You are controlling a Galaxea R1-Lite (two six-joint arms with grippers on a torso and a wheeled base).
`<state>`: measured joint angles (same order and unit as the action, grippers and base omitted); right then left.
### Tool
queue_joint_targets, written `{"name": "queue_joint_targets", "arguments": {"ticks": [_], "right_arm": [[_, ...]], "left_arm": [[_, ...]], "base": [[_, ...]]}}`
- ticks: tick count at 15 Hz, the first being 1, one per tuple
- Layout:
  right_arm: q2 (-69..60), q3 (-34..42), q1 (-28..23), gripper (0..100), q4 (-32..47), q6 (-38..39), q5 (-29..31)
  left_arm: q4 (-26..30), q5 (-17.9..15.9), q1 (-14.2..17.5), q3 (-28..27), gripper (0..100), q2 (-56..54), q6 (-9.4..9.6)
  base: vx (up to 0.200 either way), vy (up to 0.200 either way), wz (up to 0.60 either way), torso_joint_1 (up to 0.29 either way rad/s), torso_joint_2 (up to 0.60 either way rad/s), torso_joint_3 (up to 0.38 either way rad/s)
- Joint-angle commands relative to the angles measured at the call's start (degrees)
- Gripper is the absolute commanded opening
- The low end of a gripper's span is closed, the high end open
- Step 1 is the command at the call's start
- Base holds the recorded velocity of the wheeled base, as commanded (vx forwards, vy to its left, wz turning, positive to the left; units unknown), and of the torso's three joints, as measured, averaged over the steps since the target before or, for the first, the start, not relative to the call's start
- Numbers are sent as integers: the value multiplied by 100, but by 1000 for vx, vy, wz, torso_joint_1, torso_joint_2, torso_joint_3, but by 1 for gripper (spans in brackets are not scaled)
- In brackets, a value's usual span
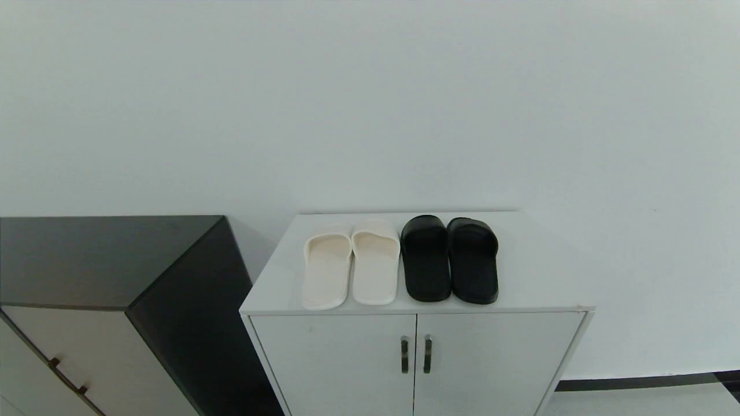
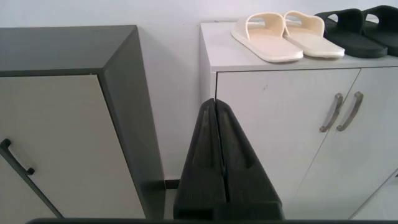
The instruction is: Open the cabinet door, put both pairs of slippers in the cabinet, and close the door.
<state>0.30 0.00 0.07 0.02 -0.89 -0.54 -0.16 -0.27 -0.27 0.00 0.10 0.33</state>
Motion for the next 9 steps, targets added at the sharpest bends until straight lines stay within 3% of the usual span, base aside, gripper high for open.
{"name": "queue_joint_targets", "arguments": {"ticks": [1, 4, 5, 6, 7, 9], "right_arm": [[75, 0, -7, 100, -2, 1, 18], [66, 0, -7, 100, -11, -8, 18], [321, -501, 1, 100, -82, 212, 27], [1095, -1679, 116, 100, -20, 1056, 45], [1552, -2224, 186, 100, 138, 1258, -52], [2536, -2312, 256, 100, 200, 722, -641]], "left_arm": [[-2, 0, 0, 0, 0, -1, 2], [-2, -8, 0, 0, 0, -1, 11], [-2, -8, 0, 0, 0, -1, 11], [-2, -8, 0, 0, 0, -1, 11], [-2, -8, 0, 0, 0, -1, 20], [-2, -8, 0, 0, 0, -1, 20]], "base": [[0, 0, 0, 0, 0, 0], [0, 0, 0, 0, 0, 0], [0, 0, 0, 0, 0, 0], [0, 0, 0, 0, 0, 0], [0, 0, 0, 0, 0, 0], [0, 0, 0, 0, 0, 0]]}}
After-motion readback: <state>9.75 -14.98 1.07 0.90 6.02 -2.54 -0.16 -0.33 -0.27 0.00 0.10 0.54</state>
